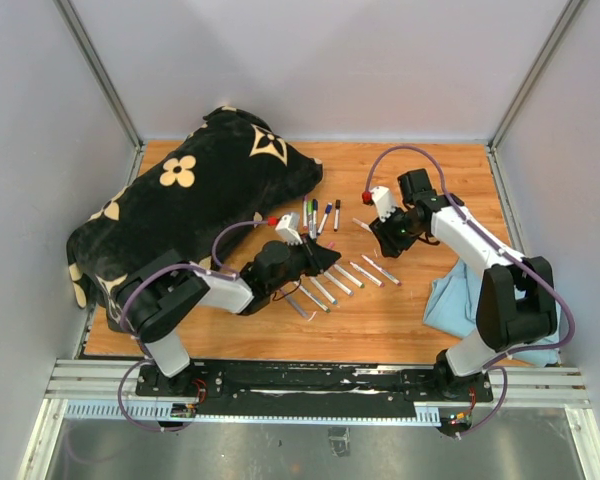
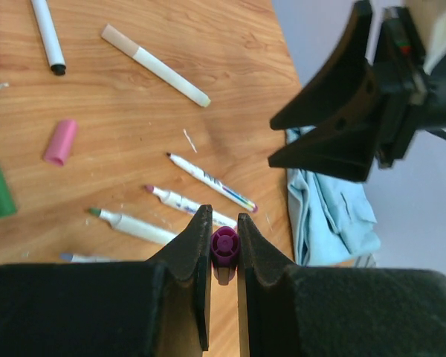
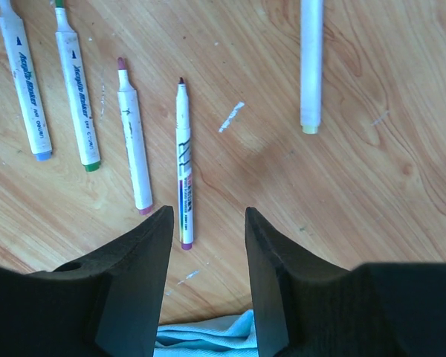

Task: Open the pen caps
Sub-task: Place the pen at the center of the board, then place the pen cap at the center of the board.

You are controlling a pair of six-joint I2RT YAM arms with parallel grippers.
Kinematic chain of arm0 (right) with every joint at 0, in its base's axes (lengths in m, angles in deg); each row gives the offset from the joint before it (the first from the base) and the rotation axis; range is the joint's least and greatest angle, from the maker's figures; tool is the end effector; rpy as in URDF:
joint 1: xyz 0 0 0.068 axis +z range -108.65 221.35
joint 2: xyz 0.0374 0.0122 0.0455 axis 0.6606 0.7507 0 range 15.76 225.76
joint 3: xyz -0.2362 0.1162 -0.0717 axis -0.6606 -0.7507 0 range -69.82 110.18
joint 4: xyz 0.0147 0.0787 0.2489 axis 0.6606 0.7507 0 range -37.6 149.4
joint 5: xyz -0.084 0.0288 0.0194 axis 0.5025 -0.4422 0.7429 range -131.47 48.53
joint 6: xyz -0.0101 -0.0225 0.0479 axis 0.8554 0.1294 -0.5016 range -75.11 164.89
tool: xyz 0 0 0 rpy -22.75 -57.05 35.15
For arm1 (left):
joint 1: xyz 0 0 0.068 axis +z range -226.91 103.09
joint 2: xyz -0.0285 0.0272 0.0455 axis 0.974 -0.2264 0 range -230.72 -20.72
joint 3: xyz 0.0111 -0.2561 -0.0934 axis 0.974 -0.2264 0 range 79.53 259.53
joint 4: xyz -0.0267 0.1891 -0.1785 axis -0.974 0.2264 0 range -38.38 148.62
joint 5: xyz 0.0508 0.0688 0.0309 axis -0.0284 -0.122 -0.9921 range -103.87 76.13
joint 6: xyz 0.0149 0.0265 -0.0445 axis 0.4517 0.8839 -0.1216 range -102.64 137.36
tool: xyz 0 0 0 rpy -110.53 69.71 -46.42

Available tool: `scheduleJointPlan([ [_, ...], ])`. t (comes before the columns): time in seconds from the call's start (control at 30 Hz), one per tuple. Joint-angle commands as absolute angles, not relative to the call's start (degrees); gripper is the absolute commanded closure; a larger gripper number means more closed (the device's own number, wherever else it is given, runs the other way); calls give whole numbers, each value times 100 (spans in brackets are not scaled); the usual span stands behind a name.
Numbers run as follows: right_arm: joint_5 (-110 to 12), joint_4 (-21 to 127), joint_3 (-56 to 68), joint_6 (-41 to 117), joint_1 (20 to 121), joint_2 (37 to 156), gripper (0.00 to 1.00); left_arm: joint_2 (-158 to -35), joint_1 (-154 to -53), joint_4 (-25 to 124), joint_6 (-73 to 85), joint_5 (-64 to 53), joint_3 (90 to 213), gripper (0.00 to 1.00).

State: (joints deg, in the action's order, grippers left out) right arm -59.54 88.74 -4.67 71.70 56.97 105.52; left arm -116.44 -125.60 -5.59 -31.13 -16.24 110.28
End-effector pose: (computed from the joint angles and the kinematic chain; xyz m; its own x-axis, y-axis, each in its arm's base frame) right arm 0.3043 0.0965 0.2358 -0.5705 -0.6048 -0.5557 -0.7377 0.6747 0.0231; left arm 0.2077 -0.2340 0.1648 -0.6009 -0.4497 -0.6608 0.4126 0.5335 -0.7383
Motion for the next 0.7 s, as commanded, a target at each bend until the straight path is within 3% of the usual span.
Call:
scheduleJointPlan([
  [0.0,-6136,8991,-466,7110,5463,10338,55,-12099,-12620,418,-3178,-2131,11895,100],
  [0.33,-6125,8873,-518,7005,5220,10219,52,-13211,-12718,4166,-3617,-3556,14457,100],
  [0.67,-6194,8861,-537,6968,5089,10155,52,-14076,-12754,4921,-3442,-3724,15619,100],
])
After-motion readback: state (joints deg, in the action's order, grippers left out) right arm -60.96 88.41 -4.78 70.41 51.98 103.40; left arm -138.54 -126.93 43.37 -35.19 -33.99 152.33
